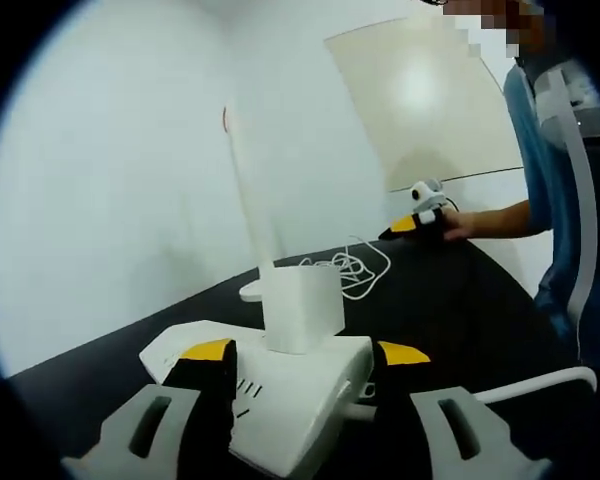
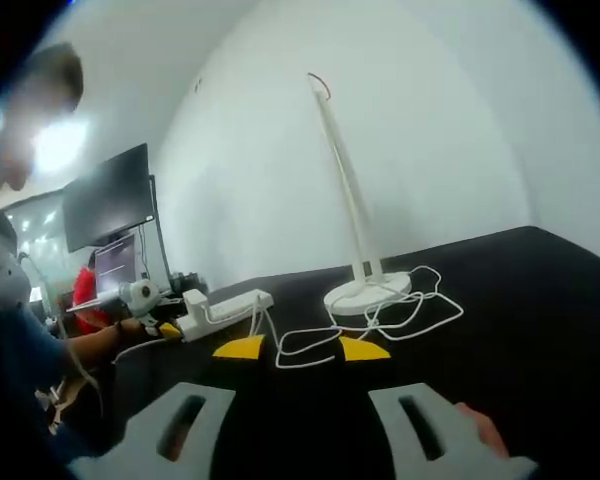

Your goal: Insert the desk lamp plug into the socket, turn on the power strip switch, turn on the lamp switch, then turn off the lamp switch, turn off the power strip switch, and remove the plug from the socket.

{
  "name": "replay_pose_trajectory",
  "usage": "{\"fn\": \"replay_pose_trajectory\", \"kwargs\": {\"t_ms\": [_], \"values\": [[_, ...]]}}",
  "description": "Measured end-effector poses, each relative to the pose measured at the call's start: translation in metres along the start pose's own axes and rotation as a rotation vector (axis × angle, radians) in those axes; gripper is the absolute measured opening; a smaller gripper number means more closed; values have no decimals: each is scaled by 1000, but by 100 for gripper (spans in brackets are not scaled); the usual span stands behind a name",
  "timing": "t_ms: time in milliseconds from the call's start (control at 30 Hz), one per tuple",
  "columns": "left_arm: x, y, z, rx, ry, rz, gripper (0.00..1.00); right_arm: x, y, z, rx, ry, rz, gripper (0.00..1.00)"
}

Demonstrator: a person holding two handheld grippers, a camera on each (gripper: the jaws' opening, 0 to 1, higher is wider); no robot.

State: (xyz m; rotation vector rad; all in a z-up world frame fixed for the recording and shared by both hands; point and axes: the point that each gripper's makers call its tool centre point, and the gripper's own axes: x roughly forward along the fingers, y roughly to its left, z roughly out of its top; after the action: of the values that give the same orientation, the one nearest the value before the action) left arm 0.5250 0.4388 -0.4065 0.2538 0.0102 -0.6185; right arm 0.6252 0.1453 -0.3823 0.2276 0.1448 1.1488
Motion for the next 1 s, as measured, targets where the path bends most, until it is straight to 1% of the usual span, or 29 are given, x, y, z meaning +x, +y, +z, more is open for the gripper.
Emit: {"fn": "replay_pose_trajectory", "kwargs": {"t_ms": [167, 233, 300, 333, 433, 500, 567, 600, 633, 733, 800, 933, 1000], "values": [[2, -1, 0, 12, -17, -3, 56, 1, 1, 0, 6, 1, 1, 28], [3, -1, 1, 9, -26, -1, 56, 1, 2, 1, 27, -5, 14, 28], [4, -1, 1, 6, -32, 4, 57, -1, 6, 8, 83, -33, 56, 28], [4, -1, 1, 6, -35, 3, 57, -2, 4, 11, 111, -48, 63, 28], [4, -2, 1, 2, -40, 2, 57, -5, -2, 20, 177, -88, 60, 28], [5, -2, 0, 2, -42, 2, 57, -5, -11, 19, 236, -80, 28, 28], [5, -1, -2, 0, -42, 3, 57, -6, -14, 22, 265, -94, 30, 28], [5, 0, -2, -1, -42, 3, 57, -7, -15, 25, 305, -110, 40, 28], [5, 0, -2, -1, -42, 3, 57, -8, -16, 28, 325, -124, 44, 28], [5, 0, -2, -2, -41, 3, 57, -11, -22, 39, 316, -147, 27, 28], [6, 0, -2, -2, -41, 4, 57, -9, -22, 50, 281, -152, 20, 28], [6, 1, -2, -3, -42, 3, 57, -1, -20, 64, 180, -102, 11, 28], [6, 1, -2, -2, -41, 4, 57, 4, -15, 71, 160, -99, 20, 28]]}}
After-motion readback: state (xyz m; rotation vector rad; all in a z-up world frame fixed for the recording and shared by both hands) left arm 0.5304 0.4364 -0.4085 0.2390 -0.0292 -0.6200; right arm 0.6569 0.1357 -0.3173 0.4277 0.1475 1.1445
